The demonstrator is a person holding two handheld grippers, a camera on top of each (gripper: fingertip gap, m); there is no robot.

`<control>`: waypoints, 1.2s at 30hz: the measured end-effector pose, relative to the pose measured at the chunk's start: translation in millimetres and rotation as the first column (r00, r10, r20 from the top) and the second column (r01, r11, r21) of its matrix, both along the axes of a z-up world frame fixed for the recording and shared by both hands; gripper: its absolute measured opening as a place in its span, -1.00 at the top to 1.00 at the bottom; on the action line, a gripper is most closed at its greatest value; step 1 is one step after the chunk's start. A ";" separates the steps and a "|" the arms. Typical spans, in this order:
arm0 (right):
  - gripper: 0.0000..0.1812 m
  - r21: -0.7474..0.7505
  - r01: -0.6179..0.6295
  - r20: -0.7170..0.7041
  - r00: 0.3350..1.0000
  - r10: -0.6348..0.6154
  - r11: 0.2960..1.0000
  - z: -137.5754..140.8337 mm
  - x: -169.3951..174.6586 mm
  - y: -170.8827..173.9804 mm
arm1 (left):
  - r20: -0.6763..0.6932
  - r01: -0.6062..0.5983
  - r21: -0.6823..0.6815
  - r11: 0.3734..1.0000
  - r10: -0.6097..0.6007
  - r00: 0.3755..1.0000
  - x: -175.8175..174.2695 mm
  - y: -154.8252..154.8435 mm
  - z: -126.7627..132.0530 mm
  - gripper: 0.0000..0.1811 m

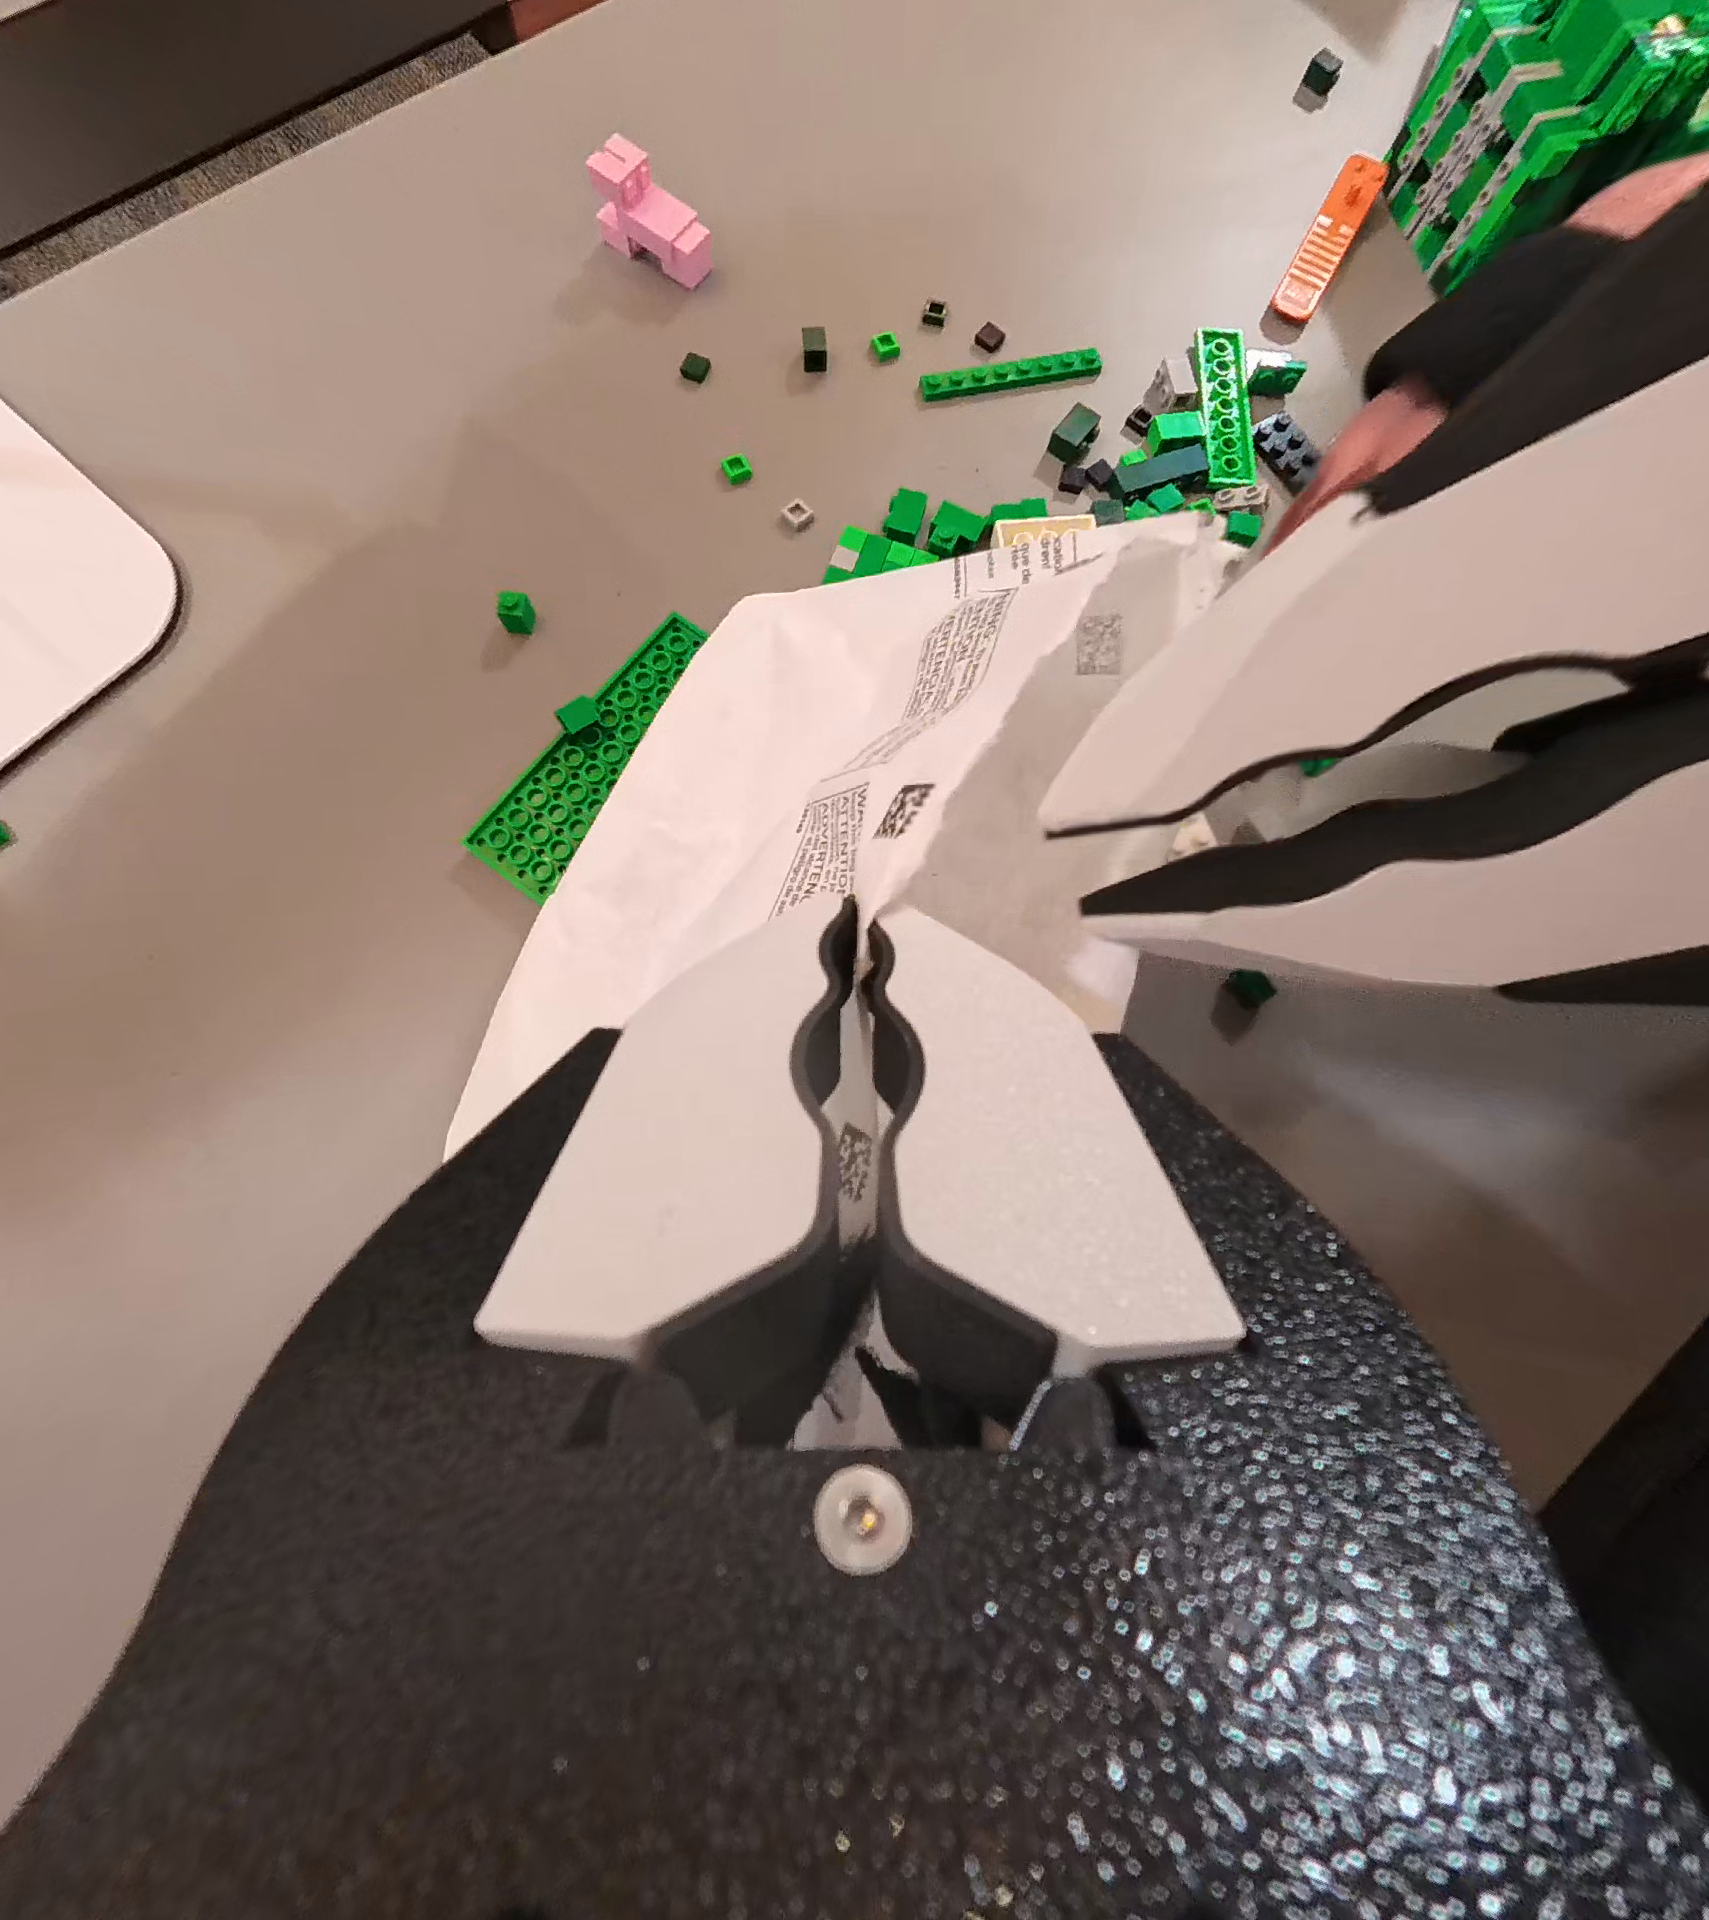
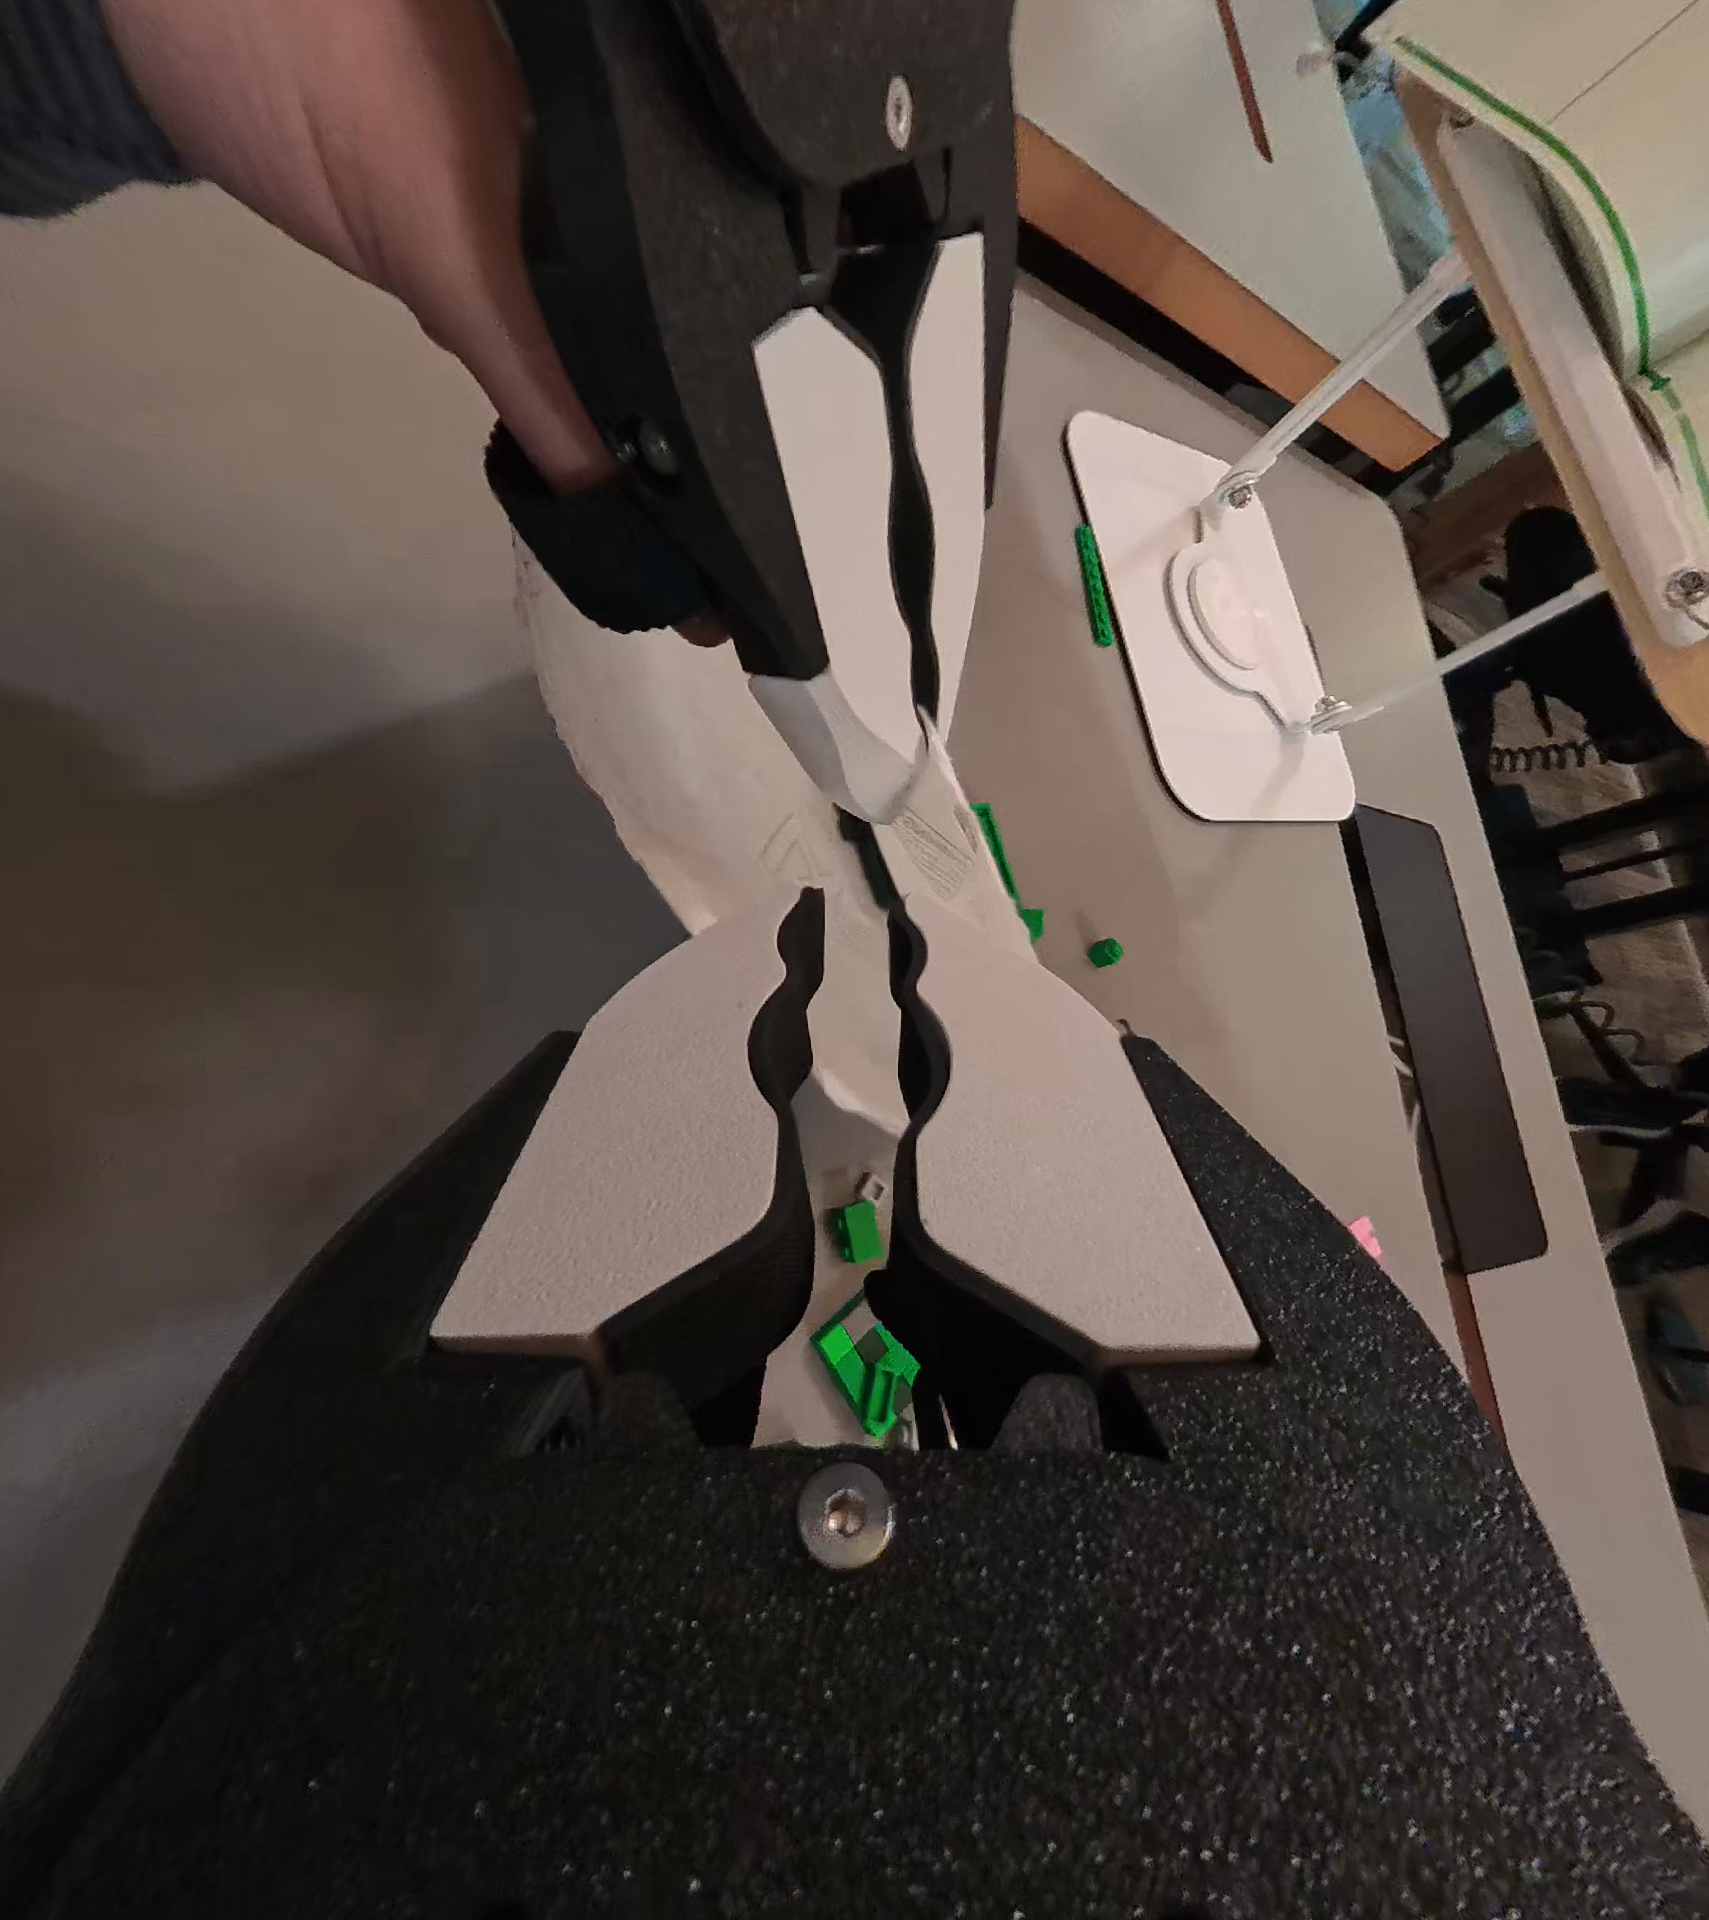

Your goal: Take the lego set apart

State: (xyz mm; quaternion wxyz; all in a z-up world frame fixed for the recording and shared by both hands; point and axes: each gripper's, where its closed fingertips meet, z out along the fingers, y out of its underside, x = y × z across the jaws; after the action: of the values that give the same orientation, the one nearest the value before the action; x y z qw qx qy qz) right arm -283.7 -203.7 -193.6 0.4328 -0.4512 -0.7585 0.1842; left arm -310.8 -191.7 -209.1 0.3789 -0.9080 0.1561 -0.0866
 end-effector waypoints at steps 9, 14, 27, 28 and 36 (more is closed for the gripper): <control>0.88 -0.081 0.233 -0.332 0.911 -0.246 0.969 15.6 68.7 67.3 | 0.023 -0.037 0.039 0.999 0.036 0.999 -13.8 -4.4 10.6 1.00; 0.90 -0.057 0.410 -0.394 0.829 -0.398 0.910 -8.1 104.9 111.4 | 0.035 -0.072 0.050 0.996 0.070 0.997 -25.2 -5.5 12.3 1.00; 0.95 -0.133 0.463 -0.450 0.760 -0.470 0.876 -5.1 123.3 132.1 | 0.032 -0.095 0.059 0.994 0.093 0.995 -32.6 -3.6 11.2 1.00; 0.95 -0.154 0.455 -0.448 0.759 -0.473 0.877 -4.9 125.9 133.6 | 0.029 -0.094 0.059 0.994 0.093 0.995 -32.7 -3.7 11.0 1.00; 0.93 -0.266 0.416 -0.431 0.756 -0.493 0.870 -7.7 136.3 141.0 | 0.031 -0.110 0.063 0.992 0.108 0.994 -36.4 -2.4 10.4 1.00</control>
State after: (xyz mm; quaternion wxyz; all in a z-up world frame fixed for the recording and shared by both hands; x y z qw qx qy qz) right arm -147.4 -62.8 -201.3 0.6044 -0.5931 -0.4756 0.2383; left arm -347.3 -194.0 -198.7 0.4144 -0.9012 0.1037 -0.0733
